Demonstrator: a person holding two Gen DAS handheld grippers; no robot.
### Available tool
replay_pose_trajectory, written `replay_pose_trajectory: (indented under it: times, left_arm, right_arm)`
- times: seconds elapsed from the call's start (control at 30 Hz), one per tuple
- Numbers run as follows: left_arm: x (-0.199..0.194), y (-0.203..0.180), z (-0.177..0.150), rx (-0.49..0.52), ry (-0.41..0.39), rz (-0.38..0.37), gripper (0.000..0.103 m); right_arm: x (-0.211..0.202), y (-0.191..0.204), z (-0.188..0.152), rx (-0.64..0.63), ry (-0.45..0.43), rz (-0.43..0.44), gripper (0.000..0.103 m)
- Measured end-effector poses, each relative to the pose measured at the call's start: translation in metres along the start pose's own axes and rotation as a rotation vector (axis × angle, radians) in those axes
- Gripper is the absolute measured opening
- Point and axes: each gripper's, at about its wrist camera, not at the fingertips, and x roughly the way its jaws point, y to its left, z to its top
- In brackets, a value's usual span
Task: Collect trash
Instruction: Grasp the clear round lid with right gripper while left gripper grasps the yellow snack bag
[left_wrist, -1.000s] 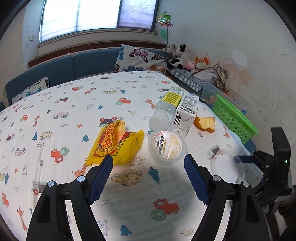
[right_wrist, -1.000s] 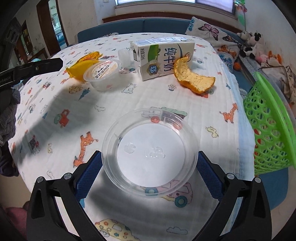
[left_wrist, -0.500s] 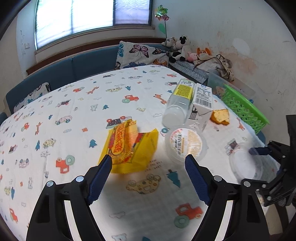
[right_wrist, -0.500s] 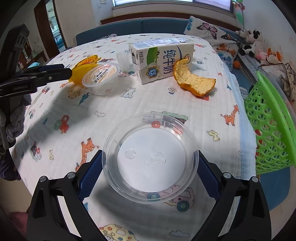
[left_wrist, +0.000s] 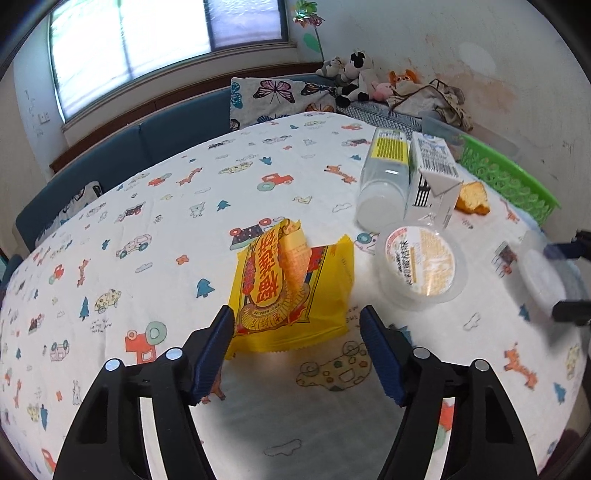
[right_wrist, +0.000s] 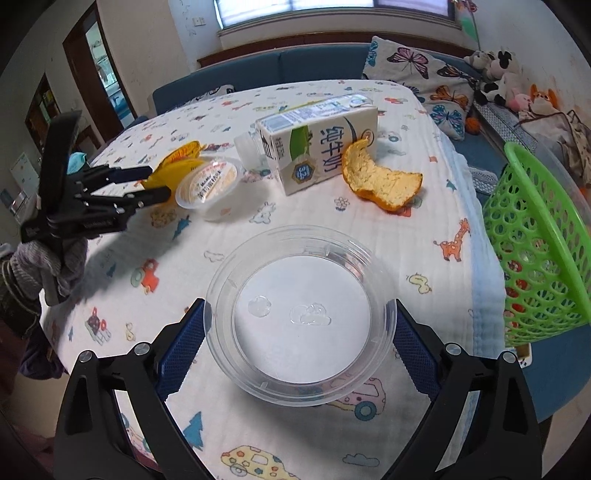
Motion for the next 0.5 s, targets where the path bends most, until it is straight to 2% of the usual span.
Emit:
replay_pose_trajectory:
  times: [0.33,0.5]
  left_arm:
    - [-0.003,-0.005,-0.002,0.028,-0.030,0.011,0.039]
    - [-0.018,-0.001,-0.001,-0.014,-0.054,-0.009,0.028]
  right_arm:
    - [-0.007,0.003,0.007,0.008,-0.020,0.002,0.093]
    - [-0.013,0.000,0.009,0.016,-0.039,0.004,0.094]
